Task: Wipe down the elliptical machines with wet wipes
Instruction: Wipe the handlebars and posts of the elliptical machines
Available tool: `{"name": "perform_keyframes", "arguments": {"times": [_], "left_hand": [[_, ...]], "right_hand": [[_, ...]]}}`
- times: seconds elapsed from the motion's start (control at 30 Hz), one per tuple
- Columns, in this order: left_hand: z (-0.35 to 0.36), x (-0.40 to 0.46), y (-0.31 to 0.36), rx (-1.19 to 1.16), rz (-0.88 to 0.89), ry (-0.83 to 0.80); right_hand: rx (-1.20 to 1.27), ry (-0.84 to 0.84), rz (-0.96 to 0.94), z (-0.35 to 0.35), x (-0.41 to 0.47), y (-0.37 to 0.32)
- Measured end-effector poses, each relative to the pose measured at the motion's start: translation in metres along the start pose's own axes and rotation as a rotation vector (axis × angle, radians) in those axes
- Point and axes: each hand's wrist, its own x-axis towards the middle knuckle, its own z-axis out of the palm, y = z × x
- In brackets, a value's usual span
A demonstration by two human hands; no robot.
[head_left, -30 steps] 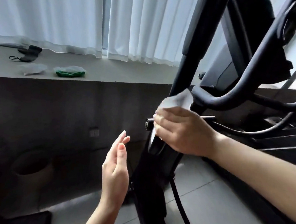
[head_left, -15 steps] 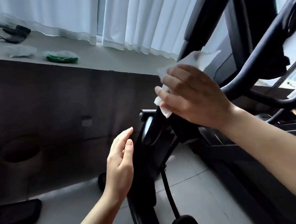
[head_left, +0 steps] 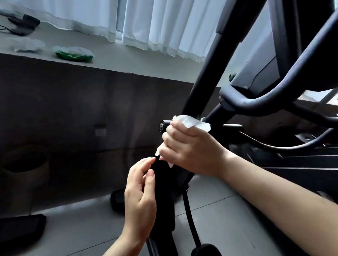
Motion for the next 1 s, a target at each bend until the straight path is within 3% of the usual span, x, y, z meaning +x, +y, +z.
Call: {"name": "perform_keyframes", "arguments": {"times": [0.27,0.47,0.63,0.87,1.0], "left_hand": [[0.024,0.008,0.011,-0.181,0.142,-0.186],[0.053,0.029,0.013,-0.180,0.062,-0.063],[0.068,0.039,0.007,-0.118,0.142,0.027],[0.044,0.050,-0.066,0.199,0.342,-0.124],[0.037,0.074,-0.089,0.170,0.521,-0.329]], "right_hand": [[0.233,0.062,0.066,-0.023,-0.025,0.019],[0.294,0.150,0.256,-0.040,-0.041,0.008],[0.344,0.252,0.450,-0.036,-0.035,-0.022],[0.217,0.241,0.555,-0.026,-0.023,-0.027],[0.001,0.193,0.547,-0.012,-0.021,-0.021]]}}
